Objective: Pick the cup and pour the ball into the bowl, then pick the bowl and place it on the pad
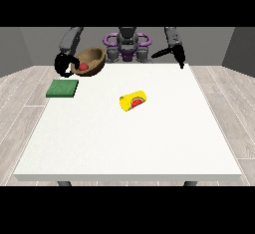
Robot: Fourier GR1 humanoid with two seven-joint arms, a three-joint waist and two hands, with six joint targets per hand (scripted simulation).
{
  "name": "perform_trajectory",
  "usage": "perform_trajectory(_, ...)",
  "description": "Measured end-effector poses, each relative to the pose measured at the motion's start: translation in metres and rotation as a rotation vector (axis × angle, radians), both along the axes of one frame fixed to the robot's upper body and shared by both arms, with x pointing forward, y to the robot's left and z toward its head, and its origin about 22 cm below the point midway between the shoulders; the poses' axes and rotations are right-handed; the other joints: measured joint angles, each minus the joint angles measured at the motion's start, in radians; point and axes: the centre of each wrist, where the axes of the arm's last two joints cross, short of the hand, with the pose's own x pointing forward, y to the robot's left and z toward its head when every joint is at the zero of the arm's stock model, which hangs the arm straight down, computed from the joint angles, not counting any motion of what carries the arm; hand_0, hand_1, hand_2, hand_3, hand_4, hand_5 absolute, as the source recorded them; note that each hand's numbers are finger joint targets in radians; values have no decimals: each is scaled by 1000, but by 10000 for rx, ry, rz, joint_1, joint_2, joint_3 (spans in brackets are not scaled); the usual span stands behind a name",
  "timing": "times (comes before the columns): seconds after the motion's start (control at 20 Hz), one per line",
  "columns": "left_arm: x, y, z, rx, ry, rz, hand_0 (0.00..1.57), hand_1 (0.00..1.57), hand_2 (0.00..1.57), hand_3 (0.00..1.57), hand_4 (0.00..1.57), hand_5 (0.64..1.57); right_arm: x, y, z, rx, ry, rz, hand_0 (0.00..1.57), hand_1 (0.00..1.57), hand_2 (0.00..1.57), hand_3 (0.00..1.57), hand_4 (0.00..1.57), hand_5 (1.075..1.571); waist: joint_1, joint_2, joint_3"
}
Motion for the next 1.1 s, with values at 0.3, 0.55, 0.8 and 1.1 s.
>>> perform_trajectory(0.3,3,-18,9,126,-1122,-263,0,0,0,0,0,1565,-4,-66,35,517,-1056,-479,1571,1571,1571,1571,1062,1562,197,1149,4)
perform_trajectory(0.55,6,-48,32,361,-2193,-579,0,0,0,0,0,1564,-18,-115,53,613,-1961,-793,1571,1571,1571,1442,1031,1563,502,2242,13)
perform_trajectory(0.8,2,-60,62,504,-3319,-763,0,0,0,0,0,1563,-36,-155,68,118,-3008,-1166,1571,1571,1571,0,1033,1566,705,3299,24)
perform_trajectory(1.1,-7,-58,87,596,-4141,-682,0,0,0,0,0,1564,-46,-180,88,-490,-3869,-1405,1571,1571,1571,0,1034,1569,689,4117,27)
